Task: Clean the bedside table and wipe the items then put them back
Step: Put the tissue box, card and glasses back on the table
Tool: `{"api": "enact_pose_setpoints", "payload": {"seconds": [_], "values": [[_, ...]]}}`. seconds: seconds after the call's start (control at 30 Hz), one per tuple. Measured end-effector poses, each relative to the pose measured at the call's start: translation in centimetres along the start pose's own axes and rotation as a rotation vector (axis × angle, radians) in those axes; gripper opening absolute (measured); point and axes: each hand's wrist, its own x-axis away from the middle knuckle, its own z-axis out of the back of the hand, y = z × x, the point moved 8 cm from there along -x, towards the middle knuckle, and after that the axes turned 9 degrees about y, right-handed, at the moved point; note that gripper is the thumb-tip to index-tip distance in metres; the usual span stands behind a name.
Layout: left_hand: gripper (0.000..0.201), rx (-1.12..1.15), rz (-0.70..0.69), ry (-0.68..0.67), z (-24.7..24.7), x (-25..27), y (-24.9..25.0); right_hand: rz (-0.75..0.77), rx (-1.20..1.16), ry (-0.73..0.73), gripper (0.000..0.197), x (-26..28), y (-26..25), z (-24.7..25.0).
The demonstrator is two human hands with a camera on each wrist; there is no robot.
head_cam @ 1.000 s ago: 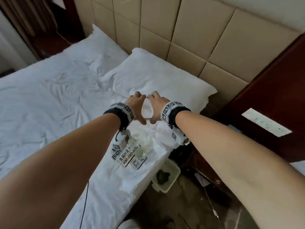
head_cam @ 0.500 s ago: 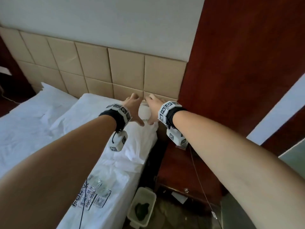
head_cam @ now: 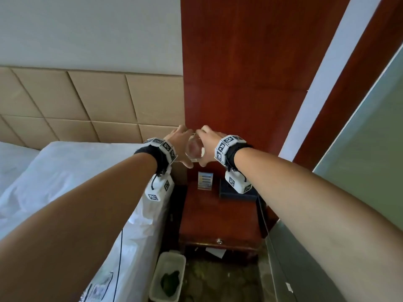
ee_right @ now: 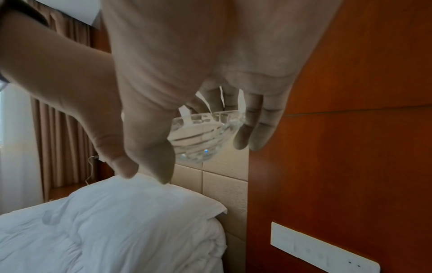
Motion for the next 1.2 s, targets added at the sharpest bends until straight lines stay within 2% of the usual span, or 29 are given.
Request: {"api": "enact_pose_setpoints", "payload": {"seconds": [0.13, 0.23, 0.47, 0.67, 0.9, 1.2], "values": [[0.137, 0.008, -0.059, -0.032, -2.0, -3.2, 2.1, -0.053, -0.012, -0.023, 0.11, -1.3, 3.6, -2.1], [0.128, 0.044, -0.084, -0.074, -3.4, -5.6, 3.2, -0.09, -0.024, -0.046, 0.111, -3.3, 6.2, -4.1], [0.117, 0.113, -0.119, -0.19, -10.0, -13.4, 2.2, -0.134, -0.051, -0.121, 0.114, -10.0, 11.0, -9.8], [0.126, 0.14, -0.166, -0.294, -16.1, -18.1, 1.2, -0.203, -0.133, -0.176, 0.115, -14.0, 13.6, -15.8], [0.12, 0.147, -0.161, -0.402, -25.7, -19.8, -0.6, -0.24, -0.2, -0.309, 0.114, -17.2, 14.7, -24.5], [0.12, 0.217, -0.059, -0.506, -36.9, -18.9, -1.9, -0.214, -0.247, -0.451, 0.11, -18.4, 15.6, -36.7]]}}
